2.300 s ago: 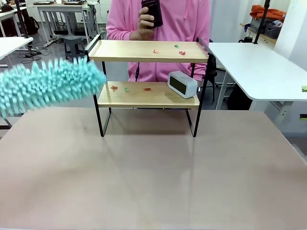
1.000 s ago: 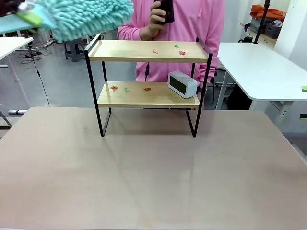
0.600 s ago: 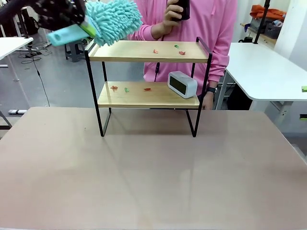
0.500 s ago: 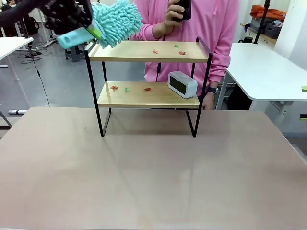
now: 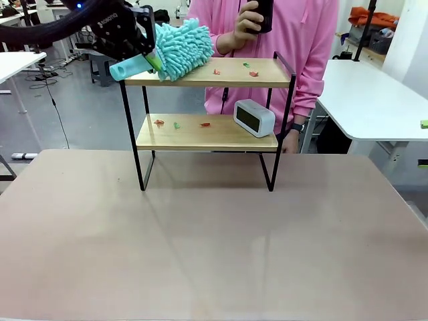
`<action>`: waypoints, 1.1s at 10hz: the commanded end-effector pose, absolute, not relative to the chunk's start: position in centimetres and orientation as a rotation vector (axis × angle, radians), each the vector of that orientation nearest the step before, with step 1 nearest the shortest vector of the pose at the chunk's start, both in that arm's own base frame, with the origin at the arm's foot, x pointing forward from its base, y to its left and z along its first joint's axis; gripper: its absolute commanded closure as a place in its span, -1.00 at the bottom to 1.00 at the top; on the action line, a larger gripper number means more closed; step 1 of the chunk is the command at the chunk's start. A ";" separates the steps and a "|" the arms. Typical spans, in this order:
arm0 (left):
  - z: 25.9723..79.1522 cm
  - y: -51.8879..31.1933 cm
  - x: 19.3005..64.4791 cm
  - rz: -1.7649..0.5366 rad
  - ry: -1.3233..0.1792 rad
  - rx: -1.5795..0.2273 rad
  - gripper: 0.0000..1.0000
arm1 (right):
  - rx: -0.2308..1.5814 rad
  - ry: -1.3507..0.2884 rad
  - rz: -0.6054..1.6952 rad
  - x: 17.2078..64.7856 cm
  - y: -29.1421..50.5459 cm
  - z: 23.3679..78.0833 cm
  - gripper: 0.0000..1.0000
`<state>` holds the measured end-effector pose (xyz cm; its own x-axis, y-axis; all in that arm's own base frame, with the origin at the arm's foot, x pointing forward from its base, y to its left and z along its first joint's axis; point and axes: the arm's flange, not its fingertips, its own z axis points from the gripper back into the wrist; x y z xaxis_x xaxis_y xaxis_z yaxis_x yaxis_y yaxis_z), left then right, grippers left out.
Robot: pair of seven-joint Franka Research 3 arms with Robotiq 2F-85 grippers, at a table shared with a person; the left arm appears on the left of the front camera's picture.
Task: Clean the shelf.
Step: Clean the specific tier of the Shelf with the Duster once objects are removed.
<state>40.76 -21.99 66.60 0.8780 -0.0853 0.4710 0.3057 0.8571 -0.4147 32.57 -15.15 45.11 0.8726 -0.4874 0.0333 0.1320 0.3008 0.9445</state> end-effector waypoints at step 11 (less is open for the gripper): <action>66.4 -26.5 43.0 -0.487 -0.331 -0.582 0.74 | 1.213 -0.364 -0.407 32.7 -15.0 45.2 -1.00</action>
